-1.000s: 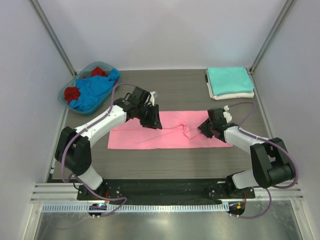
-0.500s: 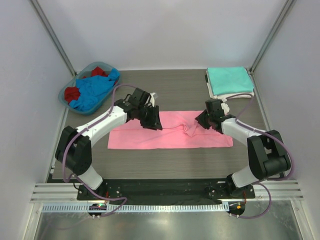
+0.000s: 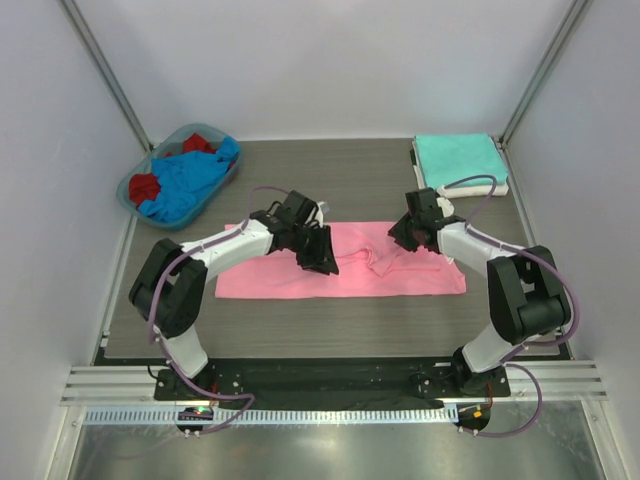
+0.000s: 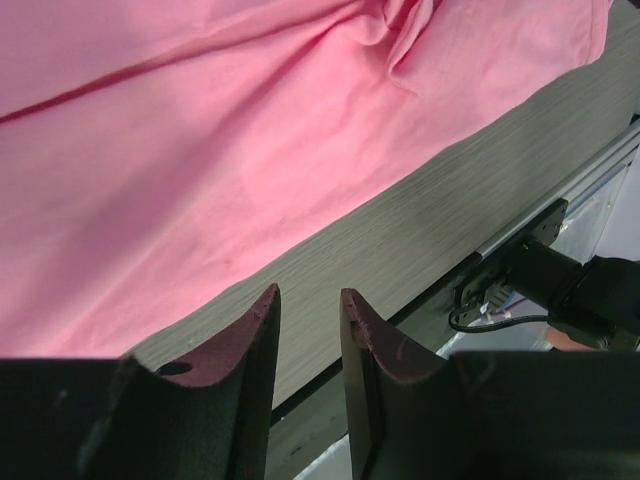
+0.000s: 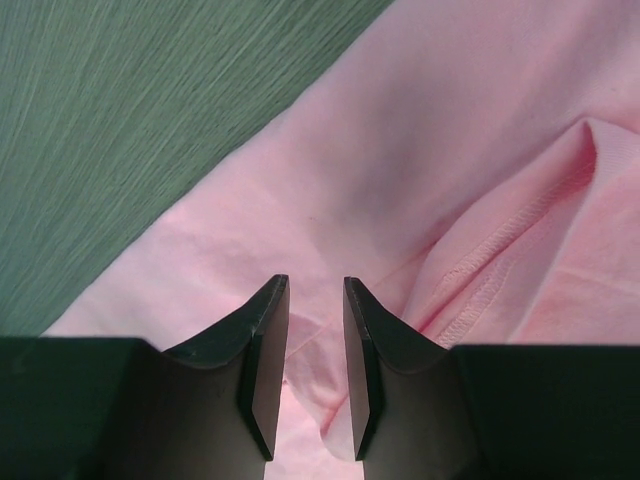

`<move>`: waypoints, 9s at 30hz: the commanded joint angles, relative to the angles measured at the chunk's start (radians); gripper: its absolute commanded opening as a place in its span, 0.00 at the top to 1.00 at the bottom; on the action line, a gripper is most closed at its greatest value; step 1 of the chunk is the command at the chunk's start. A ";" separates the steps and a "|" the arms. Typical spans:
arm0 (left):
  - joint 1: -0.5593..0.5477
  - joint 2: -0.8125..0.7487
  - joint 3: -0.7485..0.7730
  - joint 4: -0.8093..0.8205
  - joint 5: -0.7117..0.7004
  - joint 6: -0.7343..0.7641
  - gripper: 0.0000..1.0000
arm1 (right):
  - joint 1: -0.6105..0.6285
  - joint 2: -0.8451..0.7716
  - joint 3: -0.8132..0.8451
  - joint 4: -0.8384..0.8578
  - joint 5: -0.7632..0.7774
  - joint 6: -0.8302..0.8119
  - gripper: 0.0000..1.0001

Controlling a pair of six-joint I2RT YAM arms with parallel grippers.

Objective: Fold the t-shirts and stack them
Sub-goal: Fold the tshirt

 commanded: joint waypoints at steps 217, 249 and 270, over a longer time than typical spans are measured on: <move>0.194 0.398 0.318 0.023 -0.060 -0.020 0.70 | -0.112 -0.369 -0.265 -0.191 0.329 0.008 0.99; 0.217 0.337 0.470 -0.199 -0.042 0.078 0.65 | -0.073 -0.448 -0.184 -0.249 0.370 -0.047 0.69; 0.384 0.201 0.036 -0.287 -0.257 0.115 0.64 | -0.133 0.212 0.127 0.086 0.116 -0.455 0.87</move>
